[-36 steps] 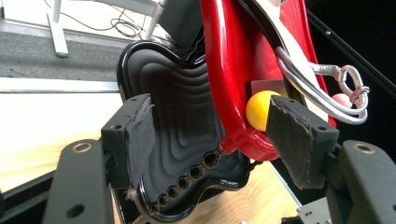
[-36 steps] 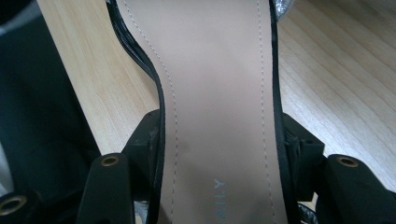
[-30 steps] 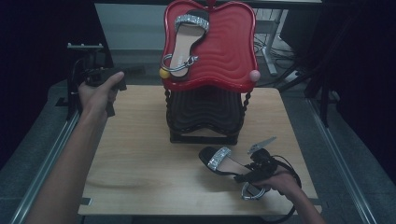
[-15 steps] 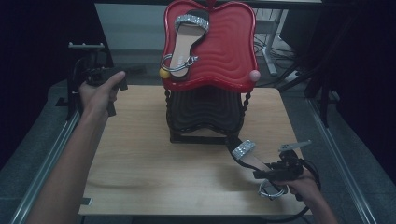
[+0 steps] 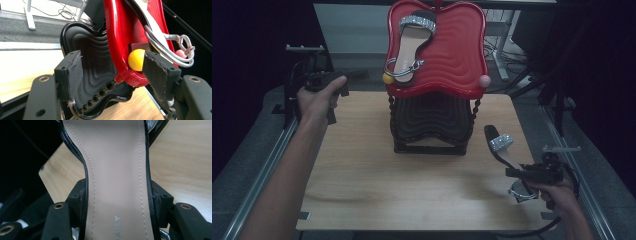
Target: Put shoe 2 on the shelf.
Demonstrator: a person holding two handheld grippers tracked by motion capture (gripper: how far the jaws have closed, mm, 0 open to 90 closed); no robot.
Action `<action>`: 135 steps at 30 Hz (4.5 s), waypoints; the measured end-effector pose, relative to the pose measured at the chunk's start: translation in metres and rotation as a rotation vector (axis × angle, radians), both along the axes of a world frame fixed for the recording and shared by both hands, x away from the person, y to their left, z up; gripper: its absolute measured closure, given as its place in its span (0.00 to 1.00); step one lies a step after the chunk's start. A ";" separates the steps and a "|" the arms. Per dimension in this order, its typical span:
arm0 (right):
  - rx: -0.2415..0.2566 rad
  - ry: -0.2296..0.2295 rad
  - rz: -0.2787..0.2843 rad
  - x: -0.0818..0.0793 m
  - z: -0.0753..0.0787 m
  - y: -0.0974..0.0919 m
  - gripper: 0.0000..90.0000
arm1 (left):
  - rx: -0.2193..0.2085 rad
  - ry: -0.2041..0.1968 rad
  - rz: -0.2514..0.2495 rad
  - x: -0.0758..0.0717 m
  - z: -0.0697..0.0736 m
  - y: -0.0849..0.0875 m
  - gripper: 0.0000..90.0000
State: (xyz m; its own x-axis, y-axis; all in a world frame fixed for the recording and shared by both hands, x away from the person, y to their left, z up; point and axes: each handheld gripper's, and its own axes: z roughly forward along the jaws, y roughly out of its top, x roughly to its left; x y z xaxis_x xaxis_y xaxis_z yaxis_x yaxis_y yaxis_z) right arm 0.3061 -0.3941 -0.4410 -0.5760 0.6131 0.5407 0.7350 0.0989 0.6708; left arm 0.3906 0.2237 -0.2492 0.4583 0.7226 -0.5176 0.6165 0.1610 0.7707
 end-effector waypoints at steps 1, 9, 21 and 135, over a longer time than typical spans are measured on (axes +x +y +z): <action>0.006 -0.013 -0.009 0.002 0.003 -0.004 0.47 | 0.000 0.000 0.000 0.000 0.000 0.000 0.36; 0.054 -0.037 -0.068 0.019 0.033 -0.025 0.47 | 0.003 -0.003 0.000 0.000 0.001 -0.001 0.36; 0.085 -0.065 -0.117 0.041 0.067 -0.032 0.47 | 0.006 0.001 -0.002 0.001 0.002 -0.001 0.36; 0.050 -0.318 -0.198 0.124 0.235 0.100 0.45 | 0.032 -0.007 -0.019 0.000 0.004 -0.002 0.36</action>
State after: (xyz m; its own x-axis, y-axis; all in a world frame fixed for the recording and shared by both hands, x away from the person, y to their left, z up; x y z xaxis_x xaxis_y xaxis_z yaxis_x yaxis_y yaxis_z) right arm 0.4303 -0.2937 -0.2061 -0.5926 0.7071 0.3859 0.4908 -0.0629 0.8690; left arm 0.3910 0.2214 -0.2452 0.4759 0.7298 -0.4909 0.6136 0.1244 0.7798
